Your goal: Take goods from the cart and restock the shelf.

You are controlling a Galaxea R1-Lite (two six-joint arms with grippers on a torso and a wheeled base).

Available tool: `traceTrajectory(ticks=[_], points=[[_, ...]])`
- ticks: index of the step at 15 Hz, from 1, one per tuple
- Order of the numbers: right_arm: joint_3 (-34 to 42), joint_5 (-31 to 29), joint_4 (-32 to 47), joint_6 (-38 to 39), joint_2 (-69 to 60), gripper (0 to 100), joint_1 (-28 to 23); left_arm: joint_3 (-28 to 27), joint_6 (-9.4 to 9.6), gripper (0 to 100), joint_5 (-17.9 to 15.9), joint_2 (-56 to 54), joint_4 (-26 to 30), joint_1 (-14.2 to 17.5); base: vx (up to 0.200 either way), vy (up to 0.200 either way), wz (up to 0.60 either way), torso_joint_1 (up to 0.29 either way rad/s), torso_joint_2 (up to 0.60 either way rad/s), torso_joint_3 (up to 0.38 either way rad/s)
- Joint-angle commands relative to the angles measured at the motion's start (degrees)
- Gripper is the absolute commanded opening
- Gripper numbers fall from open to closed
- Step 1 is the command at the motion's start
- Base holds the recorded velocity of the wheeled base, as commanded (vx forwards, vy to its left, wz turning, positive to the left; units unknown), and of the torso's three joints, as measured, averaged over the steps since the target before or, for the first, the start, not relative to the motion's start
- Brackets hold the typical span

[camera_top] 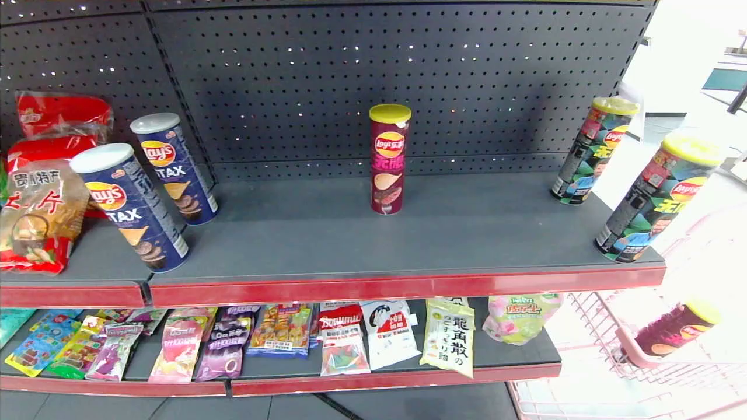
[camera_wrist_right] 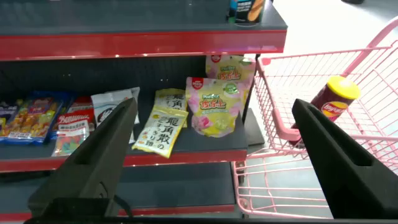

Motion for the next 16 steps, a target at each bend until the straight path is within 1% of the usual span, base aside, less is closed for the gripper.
traceTrajectory(ticks=[1, 16], points=[[0.0, 0.0, 0.0, 0.0, 0.0, 100, 0.1, 0.0, 0.00, 100, 0.0, 0.0, 0.0, 0.0, 0.000, -0.200, 0.00, 0.022, 0.02, -0.007], [0.0, 0.2, 0.0, 0.0, 0.0, 100, 0.1, 0.0, 0.00, 100, 0.0, 0.0, 0.0, 0.0, 0.000, -0.200, 0.00, 0.002, 0.00, 0.003]])
